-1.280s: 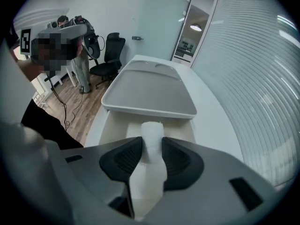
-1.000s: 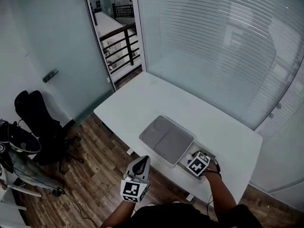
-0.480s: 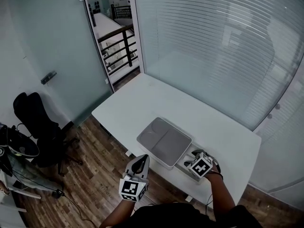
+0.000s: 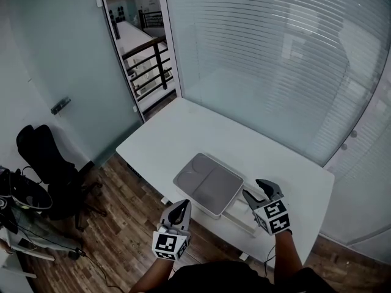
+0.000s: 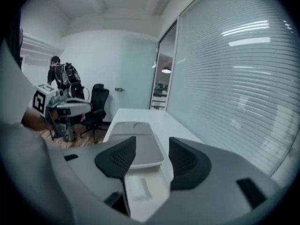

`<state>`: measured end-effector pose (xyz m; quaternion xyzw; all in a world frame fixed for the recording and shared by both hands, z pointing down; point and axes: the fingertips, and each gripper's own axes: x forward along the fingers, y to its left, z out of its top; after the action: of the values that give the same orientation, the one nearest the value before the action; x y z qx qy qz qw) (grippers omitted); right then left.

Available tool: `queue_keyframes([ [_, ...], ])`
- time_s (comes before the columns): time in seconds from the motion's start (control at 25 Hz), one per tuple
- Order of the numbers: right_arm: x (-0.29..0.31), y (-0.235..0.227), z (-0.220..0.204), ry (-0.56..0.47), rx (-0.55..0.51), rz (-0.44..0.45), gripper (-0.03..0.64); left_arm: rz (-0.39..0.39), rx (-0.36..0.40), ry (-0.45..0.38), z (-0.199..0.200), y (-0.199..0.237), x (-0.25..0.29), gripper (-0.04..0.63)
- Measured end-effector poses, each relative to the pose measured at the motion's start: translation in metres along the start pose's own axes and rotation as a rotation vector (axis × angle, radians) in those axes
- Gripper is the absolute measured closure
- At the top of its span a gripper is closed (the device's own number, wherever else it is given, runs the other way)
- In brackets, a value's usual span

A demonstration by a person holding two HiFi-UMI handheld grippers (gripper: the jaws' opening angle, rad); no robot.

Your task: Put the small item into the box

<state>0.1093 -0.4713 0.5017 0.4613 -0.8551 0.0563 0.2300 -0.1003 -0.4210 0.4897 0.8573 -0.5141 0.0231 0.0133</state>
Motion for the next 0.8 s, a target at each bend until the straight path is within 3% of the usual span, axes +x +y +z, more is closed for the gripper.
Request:
queue_keyframes([
  [0.24, -0.029, 0.002, 0.04, -0.258, 0.099, -0.044, 0.464, -0.01, -0.003, -0.01, 0.005, -0.007, -0.003, 0.583],
  [0.48, -0.065, -0.007, 0.066, -0.46, 0.161, -0.127, 0.602, -0.017, -0.002, -0.038, 0.017, -0.015, -0.003, 0.583],
  [0.8, -0.071, 0.014, 0.052, -0.487, 0.136, -0.094, 0.612, -0.014, 0.002, -0.101, 0.033, -0.027, -0.013, 0.583],
])
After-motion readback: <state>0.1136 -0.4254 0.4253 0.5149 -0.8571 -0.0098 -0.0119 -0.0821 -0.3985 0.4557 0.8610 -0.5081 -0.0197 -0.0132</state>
